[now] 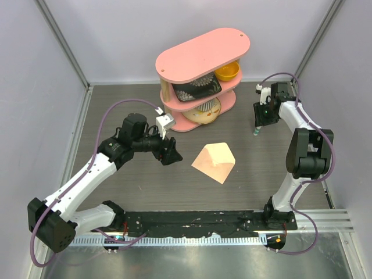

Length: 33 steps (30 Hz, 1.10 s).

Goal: Place the letter into the envelope and seal it

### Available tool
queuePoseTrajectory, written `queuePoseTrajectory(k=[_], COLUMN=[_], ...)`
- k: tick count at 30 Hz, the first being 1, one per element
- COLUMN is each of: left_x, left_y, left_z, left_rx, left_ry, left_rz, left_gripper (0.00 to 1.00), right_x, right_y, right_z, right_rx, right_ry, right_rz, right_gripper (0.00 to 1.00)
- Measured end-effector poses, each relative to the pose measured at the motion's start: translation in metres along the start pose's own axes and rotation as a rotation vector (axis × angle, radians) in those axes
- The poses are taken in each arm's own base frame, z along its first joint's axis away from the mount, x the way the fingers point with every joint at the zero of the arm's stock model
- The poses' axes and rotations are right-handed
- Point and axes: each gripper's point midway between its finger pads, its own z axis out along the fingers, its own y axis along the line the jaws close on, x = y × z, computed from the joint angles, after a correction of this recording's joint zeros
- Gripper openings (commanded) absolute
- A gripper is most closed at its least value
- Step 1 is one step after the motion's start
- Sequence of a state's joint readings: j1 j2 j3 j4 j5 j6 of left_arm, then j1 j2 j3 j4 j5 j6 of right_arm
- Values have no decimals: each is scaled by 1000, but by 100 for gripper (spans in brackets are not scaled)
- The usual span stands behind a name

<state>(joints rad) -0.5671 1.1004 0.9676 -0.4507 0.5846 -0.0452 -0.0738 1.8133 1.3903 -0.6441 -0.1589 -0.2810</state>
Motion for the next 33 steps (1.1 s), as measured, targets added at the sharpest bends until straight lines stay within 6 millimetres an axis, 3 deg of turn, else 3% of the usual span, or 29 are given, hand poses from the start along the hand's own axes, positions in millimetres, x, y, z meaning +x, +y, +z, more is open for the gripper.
queuePoseTrajectory(k=[13,17,21,24,27,30,33], left_x=[-1,0,1,0,-5,-14,-27], left_y=[0,1,-1,-2,-6,-11,-16], left_z=[1,2,2,1,-4,-5,-3], left_rx=[3,5,14,19,26,48,75], left_ry=[-5,1,4,-2,-21,-57,-113], left_rz=[3,-2,-1,10,36,49,52], left_gripper=[75,76,80,82,84,86,86], right_x=[-5,-6,-12,-24,-40,-57,-61], right_y=[0,3,15,36,65,103,158], right_z=[1,0,-12,-40,-85,-141,-187], right_rx=[-5,-22,-83,-184,-304,-436,-575], right_ry=[-13,-12,-22,-75,-165,-281,-356], right_rz=[-3,-3,-1,-5,-16,-43,-115], right_gripper=[17,1,1,1,1,1,1])
